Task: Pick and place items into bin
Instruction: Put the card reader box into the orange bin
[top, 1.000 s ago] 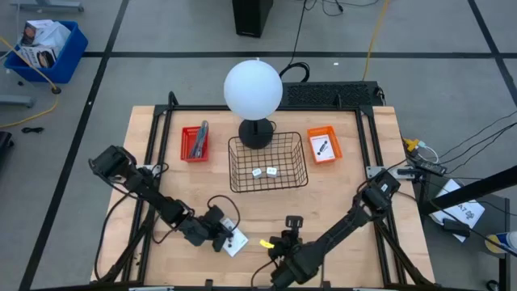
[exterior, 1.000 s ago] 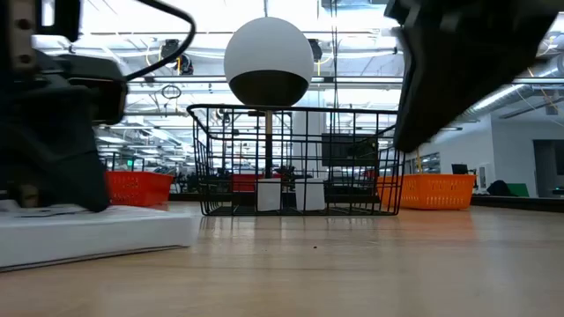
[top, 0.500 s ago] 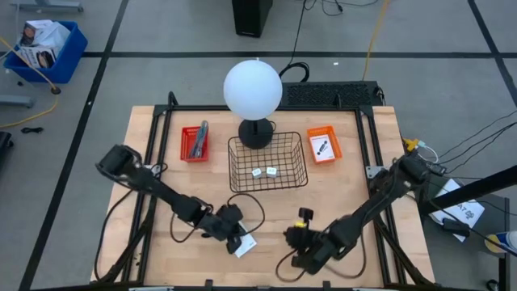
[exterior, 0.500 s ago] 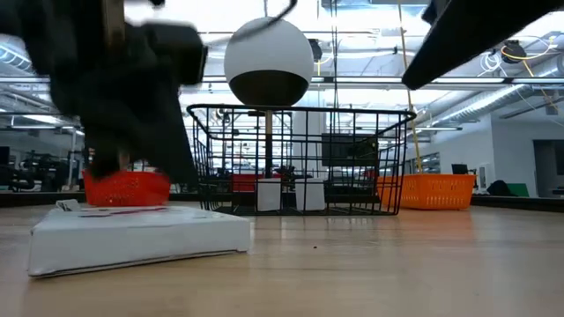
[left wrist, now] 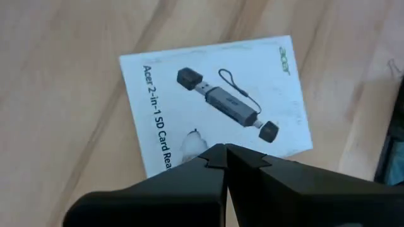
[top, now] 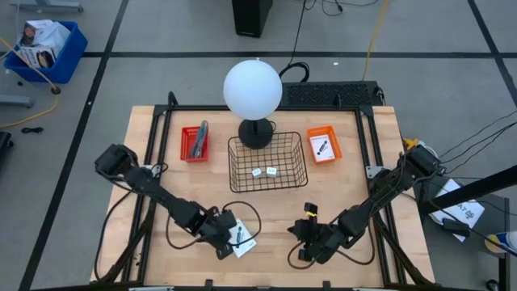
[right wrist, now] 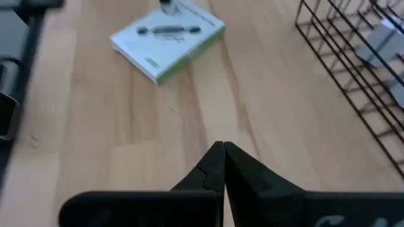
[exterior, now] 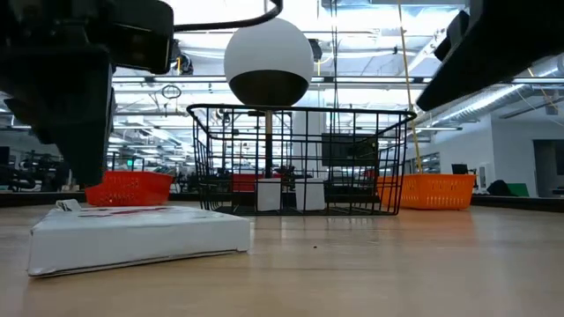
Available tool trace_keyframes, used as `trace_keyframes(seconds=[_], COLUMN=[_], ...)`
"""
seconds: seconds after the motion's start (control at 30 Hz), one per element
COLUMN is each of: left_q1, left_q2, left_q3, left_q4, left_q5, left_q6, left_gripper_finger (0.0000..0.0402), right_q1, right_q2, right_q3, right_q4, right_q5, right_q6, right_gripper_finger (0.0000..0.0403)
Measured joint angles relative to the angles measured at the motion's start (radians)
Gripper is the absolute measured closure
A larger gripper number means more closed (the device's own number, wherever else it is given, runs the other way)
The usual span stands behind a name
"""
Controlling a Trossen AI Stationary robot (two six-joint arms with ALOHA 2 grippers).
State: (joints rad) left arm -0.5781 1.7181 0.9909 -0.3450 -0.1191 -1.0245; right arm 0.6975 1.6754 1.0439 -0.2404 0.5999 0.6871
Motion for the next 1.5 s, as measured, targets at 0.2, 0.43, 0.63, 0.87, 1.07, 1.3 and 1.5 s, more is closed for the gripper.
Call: trace_keyframes(seconds=[0.2,0.43,0.63,0.87,1.07,1.3,1.5], left_q1=[0.003,0.026,0.042,0.104,0.166,0.238,0.253], left_q2=[0.044,0.160,0.248,0.341,0.356,0.362,0.328], left_q3=[0.040,0.119,0.243,0.335,0.339,0.335,0.333], left_q4=[0.004,0.013,0.007,0.022,0.094,0.186,0.211], left_q5=[0.011,0.090,0.101,0.143,0.151,0.172,0.144], left_q6=[0.019,0.054,0.118,0.160,0.186,0.235,0.276], left_gripper_finger=[0.0398,0.0399,0.0397,0.0395,0.0395,0.0396,0.0377], right_q1=[-0.003,-0.003,-0.003,0.005,0.010,0.011,0.009], right_q2=[0.001,0.000,0.000,0.000,0.000,0.000,0.000], right_q3=[0.000,0.000,0.001,0.001,0.001,0.001,0.001], right_q4=[0.004,0.004,-0.021,-0.051,-0.057,-0.087,-0.052], right_q5=[0.001,0.002,0.002,0.003,0.006,0.006,0.005], right_q6=[-0.001,0.000,0.009,0.037,0.045,0.058,0.060], right_gripper_finger=[0.0403,0.0403,0.0403,0.0403,0.0403,0.0403,0.0403])
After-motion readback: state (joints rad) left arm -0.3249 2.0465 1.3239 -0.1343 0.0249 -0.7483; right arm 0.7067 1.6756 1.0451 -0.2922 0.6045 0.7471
